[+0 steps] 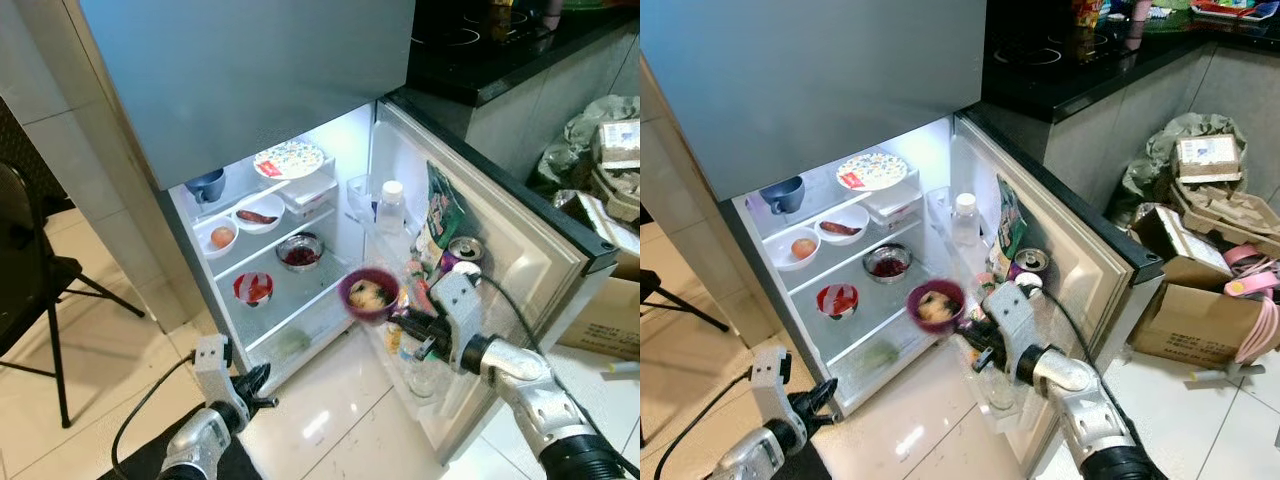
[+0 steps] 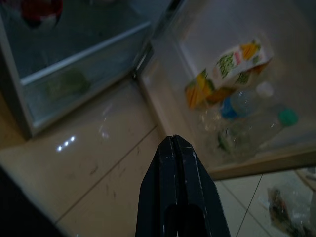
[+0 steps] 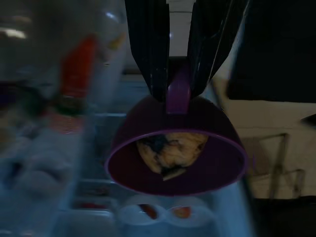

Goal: Restocking fridge

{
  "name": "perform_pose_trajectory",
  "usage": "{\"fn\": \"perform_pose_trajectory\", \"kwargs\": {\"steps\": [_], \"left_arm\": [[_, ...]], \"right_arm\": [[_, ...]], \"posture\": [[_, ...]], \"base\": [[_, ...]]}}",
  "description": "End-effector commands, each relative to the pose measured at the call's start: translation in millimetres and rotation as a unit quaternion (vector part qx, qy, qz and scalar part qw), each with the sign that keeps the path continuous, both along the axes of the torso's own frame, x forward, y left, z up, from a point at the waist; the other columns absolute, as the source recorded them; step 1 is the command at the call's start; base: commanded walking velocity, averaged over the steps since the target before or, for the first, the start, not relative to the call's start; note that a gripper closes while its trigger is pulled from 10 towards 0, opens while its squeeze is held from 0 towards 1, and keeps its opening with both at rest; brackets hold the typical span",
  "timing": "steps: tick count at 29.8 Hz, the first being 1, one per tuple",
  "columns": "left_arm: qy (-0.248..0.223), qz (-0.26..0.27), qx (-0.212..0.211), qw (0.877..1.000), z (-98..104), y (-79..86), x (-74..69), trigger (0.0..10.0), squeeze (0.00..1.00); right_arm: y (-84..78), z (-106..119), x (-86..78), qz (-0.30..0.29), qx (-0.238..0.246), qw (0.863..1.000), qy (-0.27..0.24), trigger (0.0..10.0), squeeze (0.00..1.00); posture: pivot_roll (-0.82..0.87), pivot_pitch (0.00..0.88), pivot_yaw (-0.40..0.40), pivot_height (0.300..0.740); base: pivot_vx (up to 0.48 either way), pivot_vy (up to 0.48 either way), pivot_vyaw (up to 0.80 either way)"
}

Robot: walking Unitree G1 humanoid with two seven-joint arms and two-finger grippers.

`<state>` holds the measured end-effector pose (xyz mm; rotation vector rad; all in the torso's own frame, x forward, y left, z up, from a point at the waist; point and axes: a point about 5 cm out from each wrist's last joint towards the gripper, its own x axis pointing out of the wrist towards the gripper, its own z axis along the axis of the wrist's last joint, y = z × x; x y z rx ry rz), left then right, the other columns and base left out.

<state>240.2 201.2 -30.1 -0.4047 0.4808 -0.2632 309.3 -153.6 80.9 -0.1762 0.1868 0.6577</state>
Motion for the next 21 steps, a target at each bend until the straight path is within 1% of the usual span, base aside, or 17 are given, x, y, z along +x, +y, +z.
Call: {"fn": "perform_pose_trajectory", "kwargs": {"steps": [1,3,4,5,6,8,11,13,14,16,18,19,21], "left_arm": [[0.020,0.002,0.014,1.000,-7,4.5,-9.1,10.0,0.00],[0.035,0.009,0.019,0.999,-11,7.6,-15.8,10.0,0.00],[0.035,0.009,0.019,0.999,-11,7.6,-15.8,10.0,0.00],[0.044,0.013,0.022,0.999,-14,9.5,-19.4,10.0,0.00],[0.044,0.013,0.022,0.999,-14,9.5,-19.4,10.0,0.00],[0.056,0.019,0.028,0.998,-18,12.0,-24.9,10.0,0.00],[0.064,0.024,0.031,0.997,-20,13.6,-29.3,10.0,0.00],[0.064,0.024,0.031,0.997,-20,13.6,-29.3,10.0,0.00],[0.066,0.025,0.031,0.997,-21,13.8,-30.1,10.0,0.00],[0.066,0.025,0.031,0.997,-21,13.8,-30.1,10.0,0.00],[0.068,0.026,0.032,0.997,-22,14.1,-31.4,10.0,0.00],[0.068,0.026,0.032,0.997,-22,14.1,-31.4,10.0,0.00],[0.069,0.027,0.033,0.997,-22,14.5,-31.5,10.0,0.00]], "right_arm": [[-7.2,4,5.1,-0.028,0.002,0.999,-0.016,10.0,0.00],[-15.5,4,9.0,-0.056,-0.006,0.998,-0.021,10.0,0.00],[-15.5,4,9.0,-0.056,-0.006,0.998,-0.021,10.0,0.00],[-21.6,3,11.3,-0.077,-0.011,0.997,-0.025,10.0,0.00],[-21.6,3,11.3,-0.077,-0.011,0.997,-0.025,10.0,0.00],[-32.9,2,14.2,-0.110,-0.024,0.993,-0.029,10.0,0.00],[-48.8,4,16.2,-0.148,-0.029,0.988,-0.038,10.0,0.00],[-48.8,4,16.2,-0.148,-0.029,0.988,-0.038,10.0,0.00],[-54.6,5,16.6,-0.160,-0.030,0.986,-0.041,10.0,0.00],[-54.6,5,16.6,-0.160,-0.030,0.986,-0.041,10.0,0.00],[-69.3,8,17.7,-0.189,-0.035,0.980,-0.049,10.0,0.00],[-69.3,8,17.7,-0.189,-0.035,0.980,-0.049,10.0,0.00],[-85.6,11,17.7,-0.219,-0.042,0.973,-0.056,10.0,0.00]], "posture": [[-0.06,0.000,0.032,0.740],[-0.06,0.000,0.032,0.740],[-0.06,0.000,0.032,0.740],[-0.06,0.000,0.032,0.740],[-0.06,0.000,0.032,0.740],[-0.06,0.000,0.031,0.740],[-0.05,0.000,0.031,0.740],[-0.05,0.000,0.031,0.740],[-0.05,0.000,0.030,0.740],[-0.05,0.000,0.030,0.740],[-0.05,0.000,0.032,0.740],[-0.05,0.000,0.032,0.740],[-0.05,0.000,0.032,0.740]], "base": [[0.000,0.000,0.00],[0.000,0.000,0.00],[0.000,0.000,0.00],[0.000,0.000,0.00],[0.000,0.000,0.00],[0.000,0.000,0.00],[0.000,0.000,0.00],[0.000,0.000,0.00],[0.000,0.000,0.00],[0.000,0.000,0.00],[0.000,0.000,0.00],[0.000,0.000,0.00],[0.000,0.000,0.00]]}}
